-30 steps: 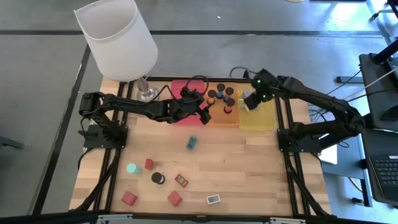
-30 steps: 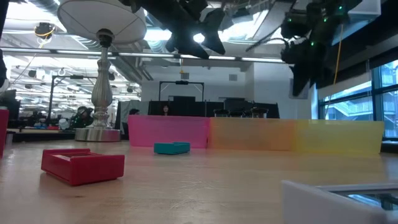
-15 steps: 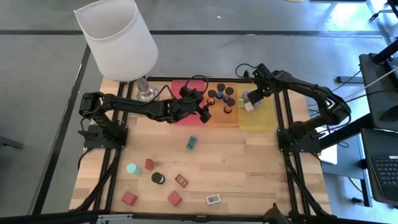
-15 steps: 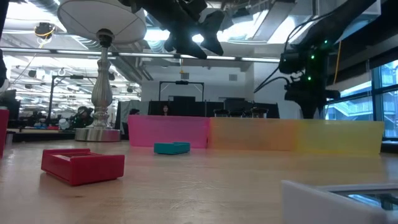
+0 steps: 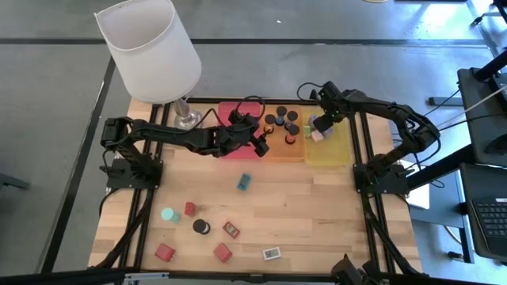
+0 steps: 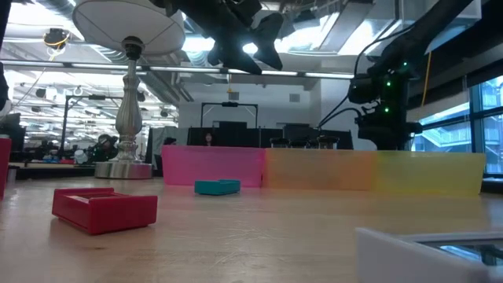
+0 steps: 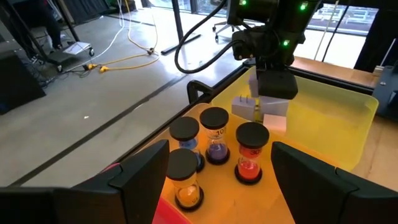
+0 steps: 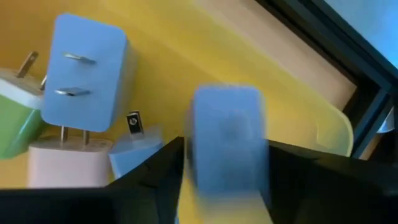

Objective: Pick & Place Office items
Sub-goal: Put the blue charger adapter into the yellow bin, then put the top red charger adapter into the yellow bin

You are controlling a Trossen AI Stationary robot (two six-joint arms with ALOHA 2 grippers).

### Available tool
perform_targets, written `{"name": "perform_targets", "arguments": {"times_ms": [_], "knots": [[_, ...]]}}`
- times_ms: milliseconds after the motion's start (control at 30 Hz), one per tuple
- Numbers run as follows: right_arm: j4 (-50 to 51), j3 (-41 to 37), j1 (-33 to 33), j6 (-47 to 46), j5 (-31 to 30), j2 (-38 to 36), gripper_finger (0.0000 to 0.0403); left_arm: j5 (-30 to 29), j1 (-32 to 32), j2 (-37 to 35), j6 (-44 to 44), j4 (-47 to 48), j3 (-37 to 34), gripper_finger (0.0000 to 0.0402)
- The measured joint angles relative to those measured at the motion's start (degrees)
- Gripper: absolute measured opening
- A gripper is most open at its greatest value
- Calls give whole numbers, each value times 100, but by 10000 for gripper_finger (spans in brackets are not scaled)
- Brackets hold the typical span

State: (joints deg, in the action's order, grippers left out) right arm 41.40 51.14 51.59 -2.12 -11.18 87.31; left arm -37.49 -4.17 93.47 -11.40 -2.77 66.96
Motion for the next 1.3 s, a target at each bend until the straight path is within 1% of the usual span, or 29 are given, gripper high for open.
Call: {"name": "perform_targets", "arguments": {"times_ms": [200,367,533,667,733,867,1000,1133,1233,1300], "knots": [[46,37,-2,-41,-152,0,235,21,0,0,-50,0,0,279],[344,313,-4,-38,-375,-5,268,204,1,0,-515,14,0,279],[673,731,-2,-40,-447,-262,278,720,85,-145,-1408,547,0,279],[683,980,-45,-38,-429,-736,275,1057,305,-347,-2277,1494,0,279],[694,1080,-73,-36,-426,-998,274,1321,466,-494,-2729,2052,-2,278],[687,1311,-118,-34,-426,-1479,274,1925,865,-812,-3822,3329,-2,276],[683,1494,-118,-34,-424,-1827,274,2406,1394,-1147,-5217,4549,-1,265],[684,1549,-118,-34,-424,-2034,274,2554,1972,-1283,-6628,5642,-2,254],[686,1551,-118,-34,-424,-2107,274,2692,2365,-1279,-8055,6259,-2,251],[690,1551,-118,-34,-421,-2107,274,2718,2576,-1237,-9033,6403,-2,252]]}}
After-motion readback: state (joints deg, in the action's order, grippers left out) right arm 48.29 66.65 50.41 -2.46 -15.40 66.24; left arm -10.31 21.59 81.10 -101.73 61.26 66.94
